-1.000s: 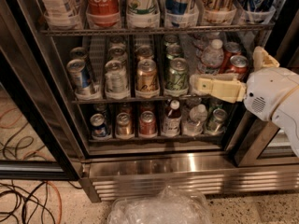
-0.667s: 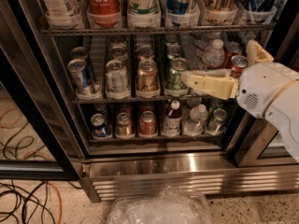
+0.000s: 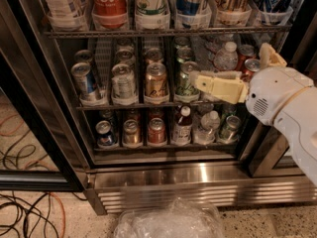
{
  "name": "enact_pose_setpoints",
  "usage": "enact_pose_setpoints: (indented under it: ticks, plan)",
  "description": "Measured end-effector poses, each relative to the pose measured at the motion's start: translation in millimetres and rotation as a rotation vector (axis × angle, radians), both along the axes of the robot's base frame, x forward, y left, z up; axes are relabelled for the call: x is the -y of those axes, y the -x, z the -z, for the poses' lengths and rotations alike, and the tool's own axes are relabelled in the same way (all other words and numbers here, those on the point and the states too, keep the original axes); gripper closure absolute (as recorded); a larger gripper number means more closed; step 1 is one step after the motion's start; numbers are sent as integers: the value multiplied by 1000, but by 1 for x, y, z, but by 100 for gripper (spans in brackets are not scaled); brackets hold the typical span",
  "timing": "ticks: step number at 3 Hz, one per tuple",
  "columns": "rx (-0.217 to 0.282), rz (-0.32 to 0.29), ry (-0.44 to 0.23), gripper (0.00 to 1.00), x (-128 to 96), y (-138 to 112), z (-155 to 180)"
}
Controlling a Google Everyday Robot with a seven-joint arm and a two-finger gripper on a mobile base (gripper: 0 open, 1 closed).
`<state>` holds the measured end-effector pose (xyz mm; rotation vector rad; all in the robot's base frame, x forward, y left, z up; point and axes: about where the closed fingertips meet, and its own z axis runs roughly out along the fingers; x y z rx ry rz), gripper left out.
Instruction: Pick pepsi can from top shelf of fridge
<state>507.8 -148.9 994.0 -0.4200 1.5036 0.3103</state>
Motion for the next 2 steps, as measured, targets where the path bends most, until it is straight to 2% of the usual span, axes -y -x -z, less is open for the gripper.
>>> enact_pose_setpoints:
  ticks: [1, 2]
  plan:
    - [1, 125, -76, 0, 37, -1, 16]
    - [18, 221, -102, 0, 56, 2, 26]
